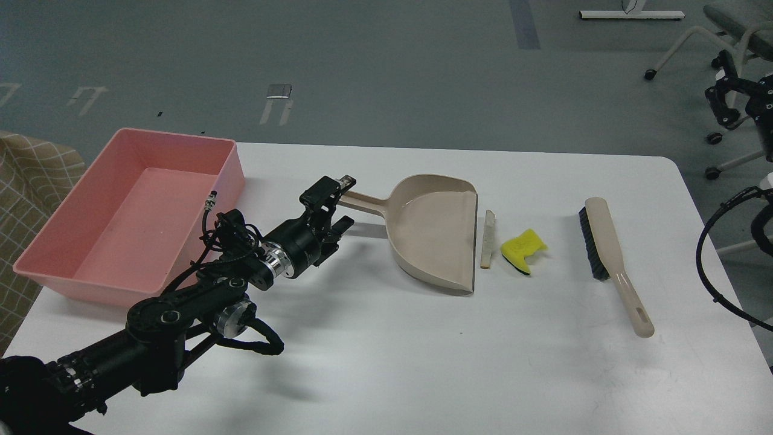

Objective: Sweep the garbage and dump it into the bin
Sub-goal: 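Move the left gripper to the beige dustpan handle and grasp it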

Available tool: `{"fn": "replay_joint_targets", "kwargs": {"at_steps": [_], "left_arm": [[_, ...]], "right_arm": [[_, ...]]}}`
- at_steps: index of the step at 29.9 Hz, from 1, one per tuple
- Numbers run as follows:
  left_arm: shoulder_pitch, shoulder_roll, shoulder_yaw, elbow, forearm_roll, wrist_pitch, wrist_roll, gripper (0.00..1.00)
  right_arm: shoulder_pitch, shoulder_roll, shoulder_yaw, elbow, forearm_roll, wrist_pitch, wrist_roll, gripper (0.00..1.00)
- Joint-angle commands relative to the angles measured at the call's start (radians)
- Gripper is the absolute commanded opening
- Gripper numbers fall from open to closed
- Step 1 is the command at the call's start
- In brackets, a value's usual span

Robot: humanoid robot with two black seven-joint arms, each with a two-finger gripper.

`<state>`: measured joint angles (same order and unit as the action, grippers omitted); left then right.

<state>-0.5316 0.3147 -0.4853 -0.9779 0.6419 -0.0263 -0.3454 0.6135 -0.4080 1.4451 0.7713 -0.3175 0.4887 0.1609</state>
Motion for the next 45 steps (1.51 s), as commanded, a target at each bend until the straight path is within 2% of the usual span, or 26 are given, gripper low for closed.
{"fn": "replay_joint_targets", "kwargs": {"at_steps": [1, 5, 13, 16, 18, 23, 34, 39, 41, 45], "left_arm": [[-0.010, -0.009, 0.001, 0.070, -0.001, -0.006, -0.001, 0.96], [-0.025, -0.031, 0.001, 0.125, -0.001, -0.009, -0.003, 0.92], [-0.064, -0.080, -0.003, 0.191, -0.005, -0.009, -0.017, 0.91], [-0.071, -0.098, -0.001, 0.238, -0.004, -0.009, -0.029, 0.86], [-0.073, -0.098, 0.001, 0.243, -0.002, -0.011, -0.053, 0.79], [-0.074, -0.100, 0.002, 0.254, -0.002, -0.014, -0.063, 0.62], [-0.076, -0.129, 0.002, 0.300, -0.002, -0.024, -0.064, 0.60], [-0.084, -0.132, 0.002, 0.304, -0.002, -0.024, -0.063, 0.51], [-0.088, -0.132, 0.002, 0.305, -0.002, -0.024, -0.058, 0.39], [-0.091, -0.131, 0.002, 0.305, -0.002, -0.026, -0.055, 0.28]], "right_arm": [[-0.011, -0.002, 0.000, 0.005, 0.000, 0.000, -0.001, 1.00], [-0.011, -0.002, 0.000, 0.005, 0.000, 0.000, -0.001, 1.00], [-0.012, -0.002, 0.011, 0.006, 0.000, 0.000, -0.001, 1.00], [-0.020, -0.002, 0.014, 0.014, 0.000, 0.000, -0.001, 1.00], [-0.026, -0.002, 0.014, 0.023, 0.000, 0.000, -0.001, 1.00], [-0.040, -0.002, 0.020, 0.026, 0.000, 0.000, -0.001, 1.00], [-0.041, -0.002, 0.020, 0.026, 0.000, 0.000, -0.001, 1.00], [-0.041, 0.000, 0.020, 0.026, 0.002, 0.000, -0.001, 1.00], [-0.041, 0.000, 0.020, 0.026, 0.002, 0.000, -0.001, 1.00], [-0.041, 0.000, 0.023, 0.026, 0.000, 0.000, -0.001, 1.00]]}}
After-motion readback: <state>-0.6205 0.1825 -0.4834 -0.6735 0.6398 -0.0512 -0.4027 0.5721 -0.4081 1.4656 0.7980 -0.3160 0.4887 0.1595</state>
